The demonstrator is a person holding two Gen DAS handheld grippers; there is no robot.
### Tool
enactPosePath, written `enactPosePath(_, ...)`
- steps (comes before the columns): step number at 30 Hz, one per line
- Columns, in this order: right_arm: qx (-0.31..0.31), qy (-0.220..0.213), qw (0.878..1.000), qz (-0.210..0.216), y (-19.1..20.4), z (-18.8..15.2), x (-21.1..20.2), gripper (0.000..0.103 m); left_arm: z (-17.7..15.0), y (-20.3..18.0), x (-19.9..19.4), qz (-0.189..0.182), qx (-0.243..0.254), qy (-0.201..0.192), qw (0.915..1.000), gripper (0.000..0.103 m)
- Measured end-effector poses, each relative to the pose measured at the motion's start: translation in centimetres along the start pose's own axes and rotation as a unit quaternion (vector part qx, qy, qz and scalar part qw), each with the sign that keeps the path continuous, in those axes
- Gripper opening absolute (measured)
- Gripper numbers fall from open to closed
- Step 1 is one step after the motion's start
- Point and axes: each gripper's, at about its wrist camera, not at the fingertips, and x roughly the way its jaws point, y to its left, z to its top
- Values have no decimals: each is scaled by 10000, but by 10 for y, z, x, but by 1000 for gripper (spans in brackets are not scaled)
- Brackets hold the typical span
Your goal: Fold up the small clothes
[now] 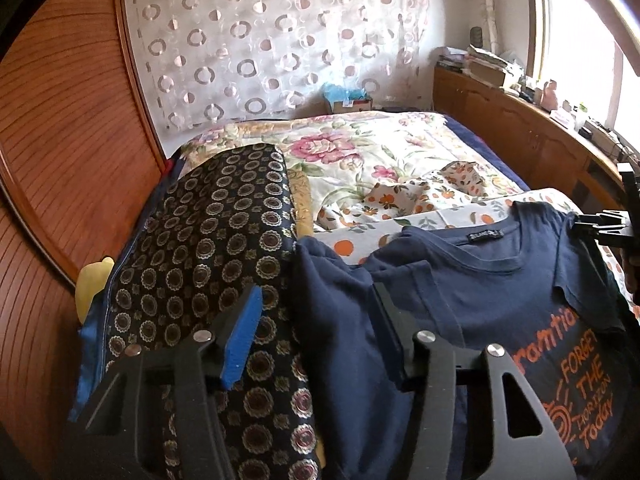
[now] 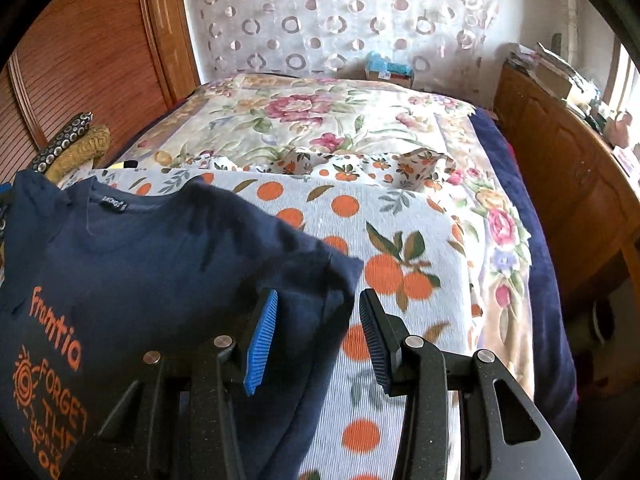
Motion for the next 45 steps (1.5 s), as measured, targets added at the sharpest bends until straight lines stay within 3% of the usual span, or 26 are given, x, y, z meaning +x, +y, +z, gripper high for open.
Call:
enactPosePath(3,-49,-40,10000,6,-1,-2,7,44,1,0,5,-18,23,66,10000,47)
enactPosePath(11,-67,-194,9998,-16,-3,-10,7,44,10,-2,21,2,111,194,9998,46)
enactPosePath(13,-69,-195,9998,-17,-3,-12,5,44,14,-2,25,-34,115,210,9997,32)
enactPosePath(14,-74,-198,9998,-16,-2,-11,4,44,14,-2,26,-72,100,256,9996,6)
enactPosePath(15,-75,-198,9998,-14,-2,-11,4,44,15,-3,25,-127,67,258,9996,4)
enactPosePath(16,-90,-202,9998,-15,-2,-12,4,43,15,-7,20,-207,86,157,9996,4)
enactPosePath(18,-463,-220,9986,96,8,-11,4,18,14,-14,6,-361,163,13,9992,4)
enactPosePath(19,-731,-190,9971,36,17,-12,3,9,14,-17,1,-401,171,-24,9990,4)
enactPosePath(20,-864,-149,9961,-87,24,-12,2,8,14,-21,-8,-451,179,-108,9988,4)
enactPosePath(22,-853,-259,9960,-27,29,-10,-7,7,12,-24,-22,-491,174,-242,9983,4)
enactPosePath(25,-478,-770,9952,-371,25,-4,-36,7,9,-24,-50,-506,104,-536,9972,4)
enactPosePath(28,-367,-1133,9927,-203,25,-4,-69,6,2,-21,-76,-617,14,-745,9953,4)
enactPosePath(31,-532,-1243,9906,-219,37,-13,-95,6,-8,-23,-89,-819,-6,-743,9939,4)
enactPosePath(38,-762,-1501,9852,-313,69,-56,-153,6,-37,-26,-119,-808,-34,-844,9932,4)
enactPosePath(45,-776,-1561,9845,-190,75,-105,-180,6,-78,-35,-154,-751,2,-948,9927,4)
